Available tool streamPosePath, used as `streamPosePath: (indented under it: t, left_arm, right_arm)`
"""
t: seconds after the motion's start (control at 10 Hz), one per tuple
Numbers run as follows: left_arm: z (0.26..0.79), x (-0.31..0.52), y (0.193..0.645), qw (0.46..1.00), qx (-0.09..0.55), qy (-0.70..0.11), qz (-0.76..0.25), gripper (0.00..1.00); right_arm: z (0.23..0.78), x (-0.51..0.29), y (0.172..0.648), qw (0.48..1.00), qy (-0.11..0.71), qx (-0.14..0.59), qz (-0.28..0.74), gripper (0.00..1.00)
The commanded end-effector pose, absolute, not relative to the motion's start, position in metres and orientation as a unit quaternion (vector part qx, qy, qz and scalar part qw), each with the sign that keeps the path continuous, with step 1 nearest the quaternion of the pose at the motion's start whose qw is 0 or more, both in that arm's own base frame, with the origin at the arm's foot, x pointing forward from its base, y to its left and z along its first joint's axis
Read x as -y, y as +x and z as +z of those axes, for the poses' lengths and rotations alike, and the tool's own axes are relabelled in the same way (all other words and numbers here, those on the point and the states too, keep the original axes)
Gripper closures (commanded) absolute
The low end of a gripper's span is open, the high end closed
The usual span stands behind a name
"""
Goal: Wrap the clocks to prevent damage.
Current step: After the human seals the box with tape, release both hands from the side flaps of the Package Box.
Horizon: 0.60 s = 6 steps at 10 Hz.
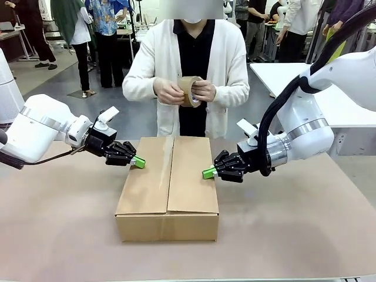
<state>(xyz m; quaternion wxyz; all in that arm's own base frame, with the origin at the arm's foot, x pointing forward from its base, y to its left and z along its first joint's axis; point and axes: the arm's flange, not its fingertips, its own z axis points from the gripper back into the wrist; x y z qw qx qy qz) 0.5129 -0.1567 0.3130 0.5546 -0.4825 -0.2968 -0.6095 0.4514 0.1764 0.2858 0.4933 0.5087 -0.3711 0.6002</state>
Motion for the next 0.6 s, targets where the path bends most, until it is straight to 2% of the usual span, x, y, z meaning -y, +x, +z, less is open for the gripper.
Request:
streamPosePath:
  t: [0.0, 0.5]
  left_arm:
    - [0.31, 0.1568, 0.513, 0.557, 0.296, -0.482, -0.608, 1.0]
    - [0.31, 0.1568, 0.513, 0.557, 0.296, -0.482, -0.608, 1.0]
  right_arm:
    - [0.2831, -0.1771, 0.451, 0.496, 0.508, 0.37, 0.599, 0.99]
    - [0.2831, -0.1771, 0.451, 0.496, 0.508, 0.37, 0.599, 0.99]
